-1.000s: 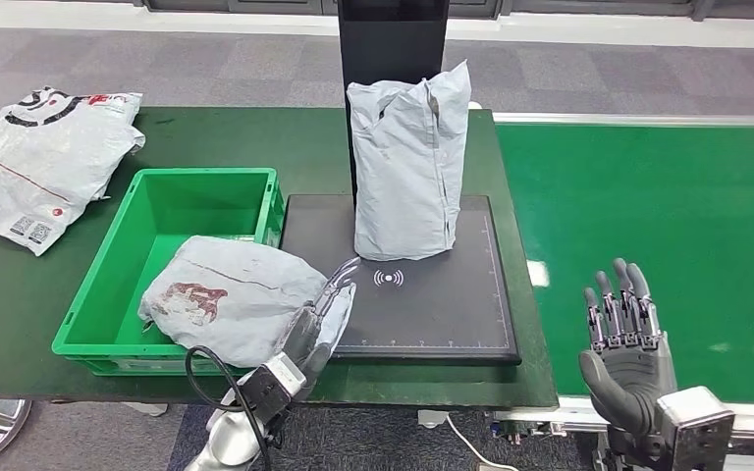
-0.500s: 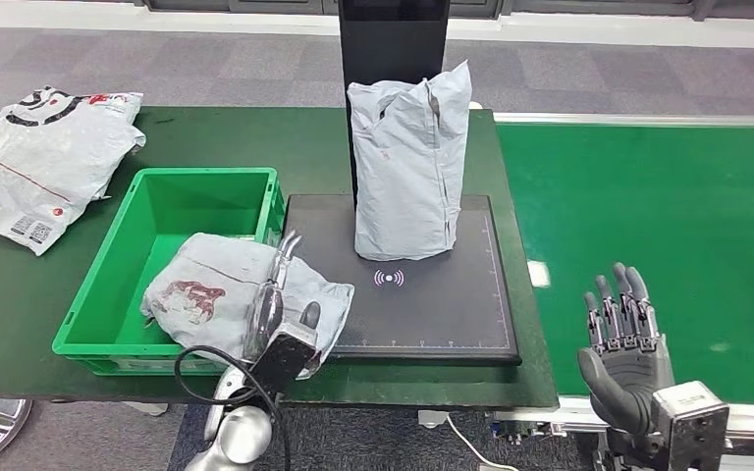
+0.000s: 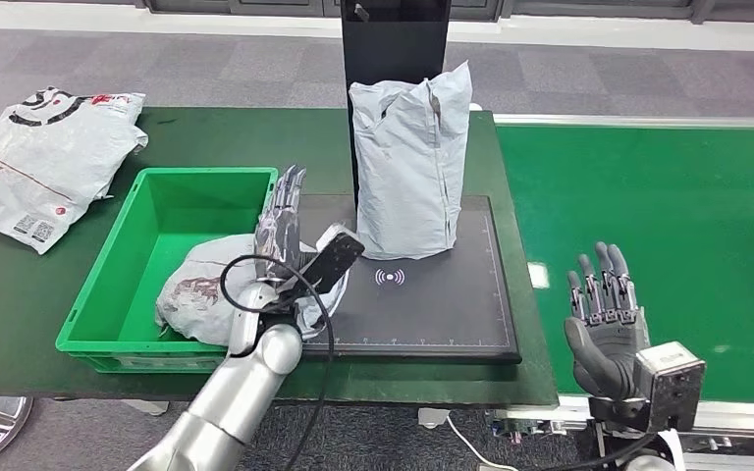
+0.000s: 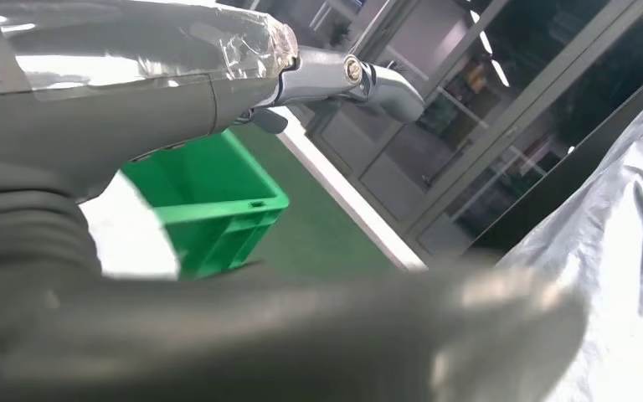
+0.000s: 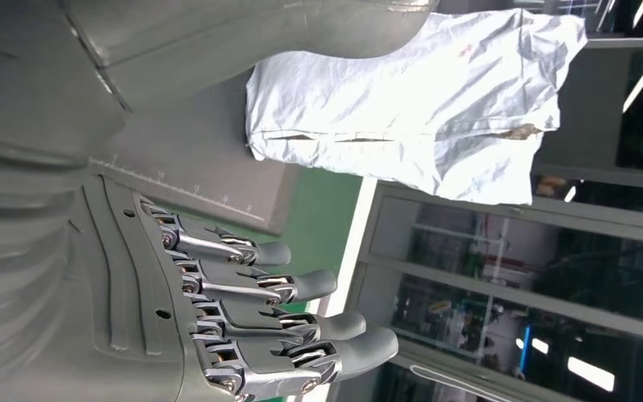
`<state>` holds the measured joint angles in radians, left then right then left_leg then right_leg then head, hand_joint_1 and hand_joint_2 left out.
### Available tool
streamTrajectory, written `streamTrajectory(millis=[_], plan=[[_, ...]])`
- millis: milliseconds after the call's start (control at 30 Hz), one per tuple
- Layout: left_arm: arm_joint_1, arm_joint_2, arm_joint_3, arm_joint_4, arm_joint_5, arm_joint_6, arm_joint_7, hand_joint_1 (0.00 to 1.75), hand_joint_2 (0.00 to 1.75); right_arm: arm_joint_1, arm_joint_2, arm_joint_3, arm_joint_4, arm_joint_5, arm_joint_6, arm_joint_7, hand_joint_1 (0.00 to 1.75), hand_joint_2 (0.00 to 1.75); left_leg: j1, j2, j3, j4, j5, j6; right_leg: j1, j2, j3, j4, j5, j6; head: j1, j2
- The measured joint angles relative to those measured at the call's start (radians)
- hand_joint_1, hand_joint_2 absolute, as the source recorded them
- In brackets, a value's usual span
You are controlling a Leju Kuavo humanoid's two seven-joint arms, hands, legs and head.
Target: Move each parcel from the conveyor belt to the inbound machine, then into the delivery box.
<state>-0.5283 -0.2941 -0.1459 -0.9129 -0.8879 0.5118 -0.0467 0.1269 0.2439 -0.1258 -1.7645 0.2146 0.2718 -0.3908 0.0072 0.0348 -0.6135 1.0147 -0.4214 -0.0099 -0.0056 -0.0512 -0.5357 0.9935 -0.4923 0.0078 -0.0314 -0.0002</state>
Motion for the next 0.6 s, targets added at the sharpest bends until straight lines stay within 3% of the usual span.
streamTrajectory(millis=[167, 300, 600], plan=[[-0.164, -0.002, 0.026, 0.179, -0.019, 0.000, 0.038, 0.00, 1.75, -0.055, 0.000, 0.021, 0.067, -0.004, -0.002, -0.001, 0.00, 1.75, 0.000, 0.000, -0.001, 0.000, 0.002, 0.000, 0.000, 0.000, -0.001, 0.001, 0.002, 0.000, 0.000, 0.000], [-0.243, -0.004, 0.042, 0.273, -0.023, -0.006, 0.066, 0.00, 0.00, -0.080, 0.000, 0.027, 0.098, -0.004, -0.001, -0.001, 0.00, 1.75, 0.000, 0.000, -0.001, 0.000, 0.002, 0.000, 0.000, 0.000, -0.002, 0.001, 0.002, 0.000, 0.000, 0.000], [-0.320, -0.004, 0.066, 0.383, -0.029, -0.057, 0.097, 0.00, 0.00, -0.095, 0.000, 0.032, 0.123, -0.005, 0.000, -0.001, 0.00, 1.75, 0.000, 0.000, -0.002, 0.000, 0.002, 0.000, 0.000, 0.000, -0.003, 0.001, 0.002, 0.000, 0.000, 0.000]])
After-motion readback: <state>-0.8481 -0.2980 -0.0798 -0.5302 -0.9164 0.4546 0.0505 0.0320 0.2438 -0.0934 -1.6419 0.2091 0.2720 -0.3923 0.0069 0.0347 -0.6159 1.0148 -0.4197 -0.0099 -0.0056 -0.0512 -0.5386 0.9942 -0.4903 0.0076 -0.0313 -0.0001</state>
